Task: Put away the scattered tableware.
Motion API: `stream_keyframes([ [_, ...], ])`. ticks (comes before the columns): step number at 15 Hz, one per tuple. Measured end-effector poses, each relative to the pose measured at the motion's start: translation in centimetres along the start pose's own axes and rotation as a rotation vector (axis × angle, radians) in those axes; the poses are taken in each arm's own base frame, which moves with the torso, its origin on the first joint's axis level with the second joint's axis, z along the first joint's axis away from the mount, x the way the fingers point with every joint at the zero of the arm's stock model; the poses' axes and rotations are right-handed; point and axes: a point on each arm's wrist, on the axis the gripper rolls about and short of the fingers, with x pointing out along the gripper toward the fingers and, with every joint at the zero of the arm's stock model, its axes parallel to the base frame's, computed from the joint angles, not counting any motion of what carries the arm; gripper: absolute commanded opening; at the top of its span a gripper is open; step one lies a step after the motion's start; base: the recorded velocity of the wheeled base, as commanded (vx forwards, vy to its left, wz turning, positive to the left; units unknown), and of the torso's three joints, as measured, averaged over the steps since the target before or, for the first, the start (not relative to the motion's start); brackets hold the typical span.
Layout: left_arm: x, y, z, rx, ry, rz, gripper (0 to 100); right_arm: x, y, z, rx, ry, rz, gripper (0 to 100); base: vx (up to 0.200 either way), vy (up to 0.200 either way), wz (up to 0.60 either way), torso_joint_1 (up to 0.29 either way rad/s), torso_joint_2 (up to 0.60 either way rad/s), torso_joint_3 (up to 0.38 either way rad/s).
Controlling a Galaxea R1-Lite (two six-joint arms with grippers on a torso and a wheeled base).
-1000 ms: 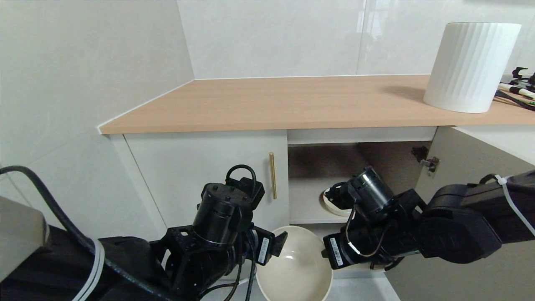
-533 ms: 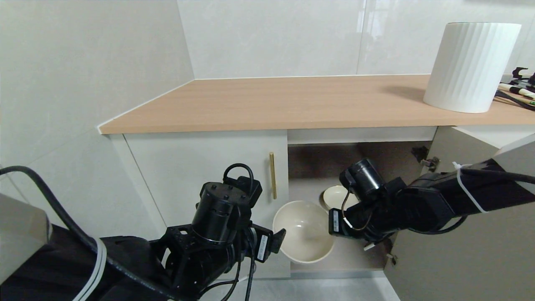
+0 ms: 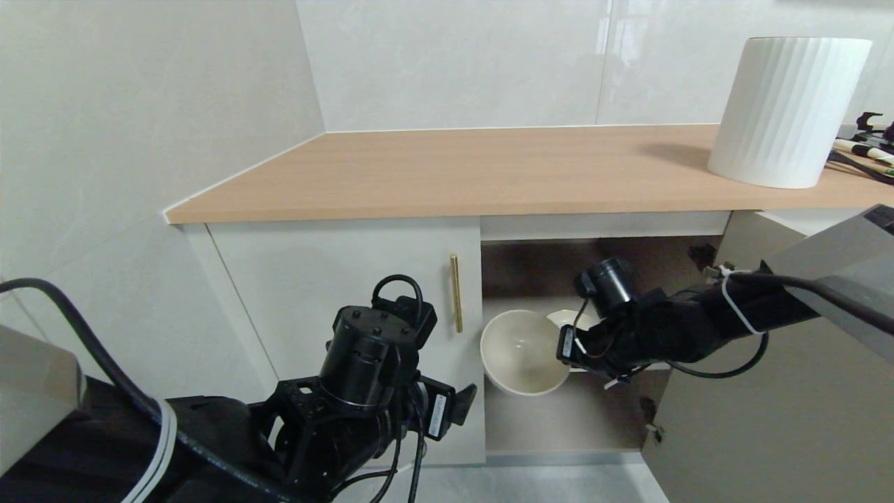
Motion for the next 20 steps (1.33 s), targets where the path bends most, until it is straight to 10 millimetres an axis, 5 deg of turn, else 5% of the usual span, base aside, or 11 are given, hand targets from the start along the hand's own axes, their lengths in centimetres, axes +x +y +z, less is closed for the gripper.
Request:
stream_keyframes([
  [10, 0.0, 0.0, 0.0, 0.001, 0.001, 0.000, 100, 3.5, -4.0, 5.5, 0.145, -0.166, -0.147, 0, 0.000, 0.000, 0.00, 0.000, 0.00, 0.000],
  [20, 0.1, 0.0, -0.1, 0.002, 0.006, 0.001, 100, 6.6, -6.6, 6.7, 0.185, -0.186, -0.215, 0, 0.000, 0.000, 0.00, 0.000, 0.00, 0.000],
])
